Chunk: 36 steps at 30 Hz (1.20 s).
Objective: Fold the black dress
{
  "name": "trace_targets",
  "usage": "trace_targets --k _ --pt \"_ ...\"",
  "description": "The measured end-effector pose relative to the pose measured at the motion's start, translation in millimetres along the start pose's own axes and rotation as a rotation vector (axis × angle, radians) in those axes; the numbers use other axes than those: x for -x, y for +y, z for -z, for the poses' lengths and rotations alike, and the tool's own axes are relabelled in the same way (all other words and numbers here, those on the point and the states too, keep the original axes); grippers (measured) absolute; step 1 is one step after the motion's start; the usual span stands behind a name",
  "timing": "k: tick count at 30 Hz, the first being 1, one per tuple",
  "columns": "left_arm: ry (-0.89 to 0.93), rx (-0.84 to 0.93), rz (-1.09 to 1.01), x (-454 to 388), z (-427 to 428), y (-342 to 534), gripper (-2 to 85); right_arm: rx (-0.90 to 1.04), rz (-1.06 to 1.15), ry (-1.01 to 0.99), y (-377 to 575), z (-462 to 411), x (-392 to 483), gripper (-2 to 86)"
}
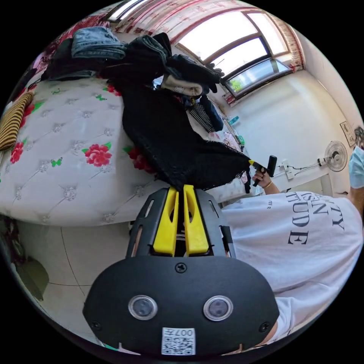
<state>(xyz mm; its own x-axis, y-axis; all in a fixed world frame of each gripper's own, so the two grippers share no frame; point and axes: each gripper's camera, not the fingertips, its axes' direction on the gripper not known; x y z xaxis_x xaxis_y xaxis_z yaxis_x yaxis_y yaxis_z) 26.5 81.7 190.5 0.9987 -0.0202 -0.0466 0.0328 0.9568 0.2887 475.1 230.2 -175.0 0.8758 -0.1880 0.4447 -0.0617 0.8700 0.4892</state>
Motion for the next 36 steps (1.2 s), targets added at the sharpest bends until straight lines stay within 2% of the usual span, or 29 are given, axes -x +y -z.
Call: trace_targets --k 3,5,8,12,17,21,24,26,28,30,34,36 --pt "0.118 0.073 0.113 31 -19 39 -0.5 0.076 -0.137 -0.038 46 7 -11 -0.2" --pt "0.160 0.138 0.209 54 -43 64 -0.5 0.210 -0.318 -0.039 93 -22 -22 -0.3" --pt "0.235 0.160 0.291 79 -63 84 -0.6 0.162 -0.471 -0.079 126 -35 -25 -0.3" --pt "0.298 0.058 0.204 89 -38 48 -0.7 -0.007 -0.452 -0.119 104 -14 -16 -0.3" --pt "0.343 -0.163 0.095 72 16 12 -0.7 -0.211 -0.257 -0.111 52 49 13 -0.3" --pt "0.308 -0.184 0.123 51 17 61 -0.7 -0.152 -0.216 -0.079 70 64 27 -0.3" --pt "0.316 -0.109 0.307 64 -13 123 -0.8 -0.036 -0.345 -0.078 117 54 19 -0.3" --pt "0.379 -0.121 0.443 83 -26 146 -0.8 0.017 -0.520 -0.150 149 38 -9 -0.3" --pt "0.411 -0.184 0.470 94 -27 137 -0.9 0.024 -0.568 -0.217 142 28 -31 -0.3" --pt "0.409 -0.243 0.418 97 -14 80 -0.9 -0.009 -0.533 -0.251 104 25 -49 -0.3" --pt "0.506 -0.429 0.341 70 43 -21 -0.9 -0.388 -0.436 -0.390 -21 78 -55 -0.3" --pt "0.513 -0.558 0.157 13 100 -61 -0.9 -0.496 -0.261 -0.387 -68 120 -15 -0.3"
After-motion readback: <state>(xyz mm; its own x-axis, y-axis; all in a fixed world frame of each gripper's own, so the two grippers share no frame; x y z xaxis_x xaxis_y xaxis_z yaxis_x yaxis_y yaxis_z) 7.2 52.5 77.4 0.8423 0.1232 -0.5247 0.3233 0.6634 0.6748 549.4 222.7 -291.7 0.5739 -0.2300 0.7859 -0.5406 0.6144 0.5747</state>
